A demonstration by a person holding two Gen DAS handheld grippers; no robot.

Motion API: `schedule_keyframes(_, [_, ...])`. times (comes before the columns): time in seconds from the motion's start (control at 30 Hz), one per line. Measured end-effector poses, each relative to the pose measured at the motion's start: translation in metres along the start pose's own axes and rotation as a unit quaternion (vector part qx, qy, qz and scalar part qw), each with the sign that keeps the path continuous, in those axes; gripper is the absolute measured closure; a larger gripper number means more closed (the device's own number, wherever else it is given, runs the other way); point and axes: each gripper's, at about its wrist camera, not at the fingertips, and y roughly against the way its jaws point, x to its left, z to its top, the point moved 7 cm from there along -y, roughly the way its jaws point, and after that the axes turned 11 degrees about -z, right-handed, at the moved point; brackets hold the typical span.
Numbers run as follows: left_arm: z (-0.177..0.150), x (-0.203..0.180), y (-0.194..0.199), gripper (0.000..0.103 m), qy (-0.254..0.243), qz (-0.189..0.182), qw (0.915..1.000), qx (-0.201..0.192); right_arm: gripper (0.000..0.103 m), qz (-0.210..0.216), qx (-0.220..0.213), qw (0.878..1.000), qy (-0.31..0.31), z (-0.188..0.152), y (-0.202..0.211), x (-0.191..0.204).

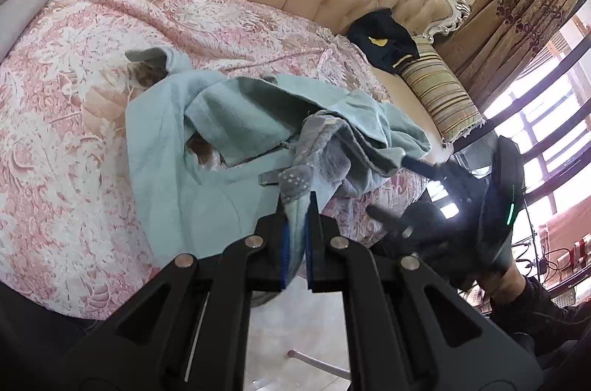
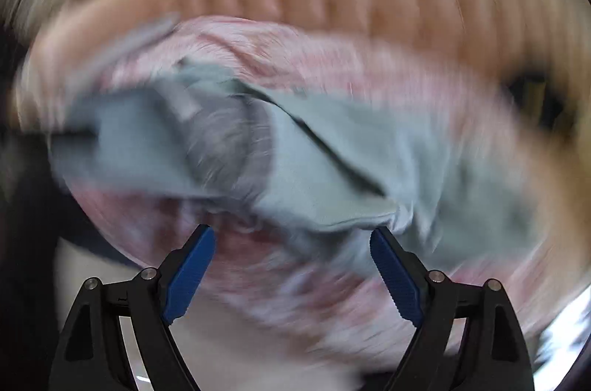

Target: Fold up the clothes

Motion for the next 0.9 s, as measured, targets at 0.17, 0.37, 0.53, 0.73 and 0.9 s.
schedule_keyframes(0.17, [0.001, -0.002, 0.001, 0.096, -0.003, 0.002, 1.0000, -0.001, 0.016, -0.096, -0.061, 0.976, 0.184, -0.003, 0.002, 0.038])
schedule_keyframes(0.37, [0.009, -0.006, 0.006, 0.096, -0.009, 0.008, 0.9999, -0.009, 0.036, -0.127, -0.068, 0.966, 0.215, 0.005, -0.024, 0.037])
schedule_keyframes(0.53, [0.047, -0.033, 0.033, 0.096, -0.047, 0.009, 0.9979, -0.044, 0.095, -0.082, -0.083, 0.983, 0.144, 0.040, -0.003, 0.002])
schedule_keyframes(0.73, [0.135, -0.112, 0.102, 0.096, -0.147, 0.023, 0.9806, -0.127, 0.095, -0.064, -0.153, 0.984, 0.065, 0.120, 0.082, -0.066])
schedule_keyframes(0.9, [0.180, -0.170, 0.162, 0.096, -0.210, 0.038, 0.9586, -0.188, 0.095, -0.030, -0.215, 0.976, 0.026, 0.183, 0.167, -0.112])
